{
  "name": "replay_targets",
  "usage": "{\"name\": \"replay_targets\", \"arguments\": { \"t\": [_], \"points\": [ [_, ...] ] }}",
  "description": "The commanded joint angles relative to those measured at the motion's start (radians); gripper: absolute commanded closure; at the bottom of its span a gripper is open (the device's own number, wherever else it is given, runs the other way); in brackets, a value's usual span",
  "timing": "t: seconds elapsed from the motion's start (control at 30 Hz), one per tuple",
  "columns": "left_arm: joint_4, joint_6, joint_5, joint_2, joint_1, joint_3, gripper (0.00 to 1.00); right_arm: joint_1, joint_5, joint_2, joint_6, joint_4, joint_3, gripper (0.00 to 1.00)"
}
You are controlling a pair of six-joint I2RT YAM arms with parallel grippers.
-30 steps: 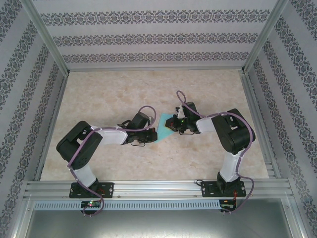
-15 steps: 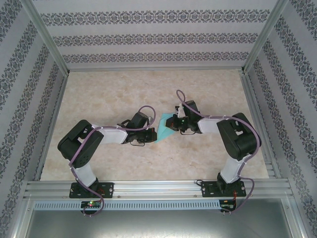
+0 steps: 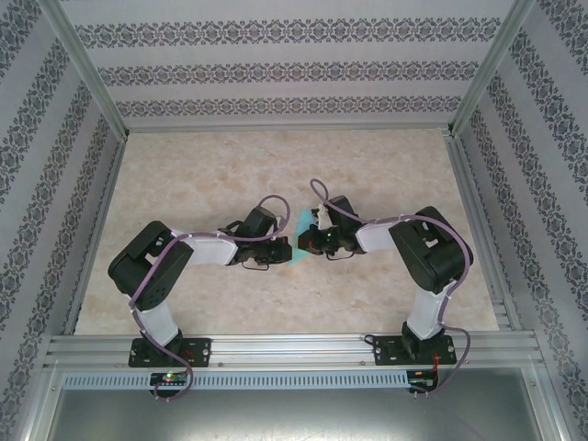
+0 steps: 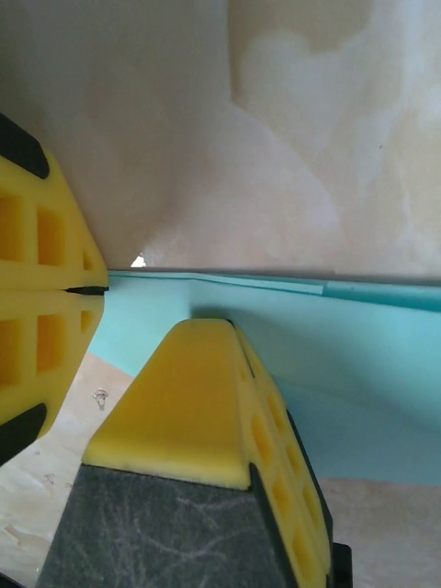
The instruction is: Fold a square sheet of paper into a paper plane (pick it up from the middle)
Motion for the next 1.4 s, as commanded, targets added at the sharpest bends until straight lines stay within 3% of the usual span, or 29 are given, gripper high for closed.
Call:
{"name": "replay_targets", "arguments": {
  "t": [0.0,0.23,0.53,0.77,0.9,1.37],
  "points": [
    [-0.063,0.016,0.017,0.023,0.004,-0.001,1.00,0.008,0.023,0.031,-0.013,-0.014,-0.010,0.98],
    [0.067,-0.022,0.071,-0.032,0.005,0.000,0.98,0.008,0.047,0.012,-0.033,-0.052,-0.004,0.98],
    [-0.041,-0.030,0.043,0.048,0.001,0.005,1.00,0.000,0.038,0.024,-0.048,-0.057,0.014,0.98],
    [-0.191,-0.031,0.011,0.058,0.001,-0.016,1.00,-0.102,0.039,0.057,-0.081,-0.049,0.044,0.98],
    [-0.194,-0.054,0.018,0.065,0.001,-0.051,1.00,-0.174,0.034,0.091,-0.071,-0.001,0.062,0.98],
    [-0.166,-0.043,0.060,0.067,0.001,-0.046,1.00,-0.324,0.100,0.177,-0.069,-0.092,0.257,0.97]
  ]
}}
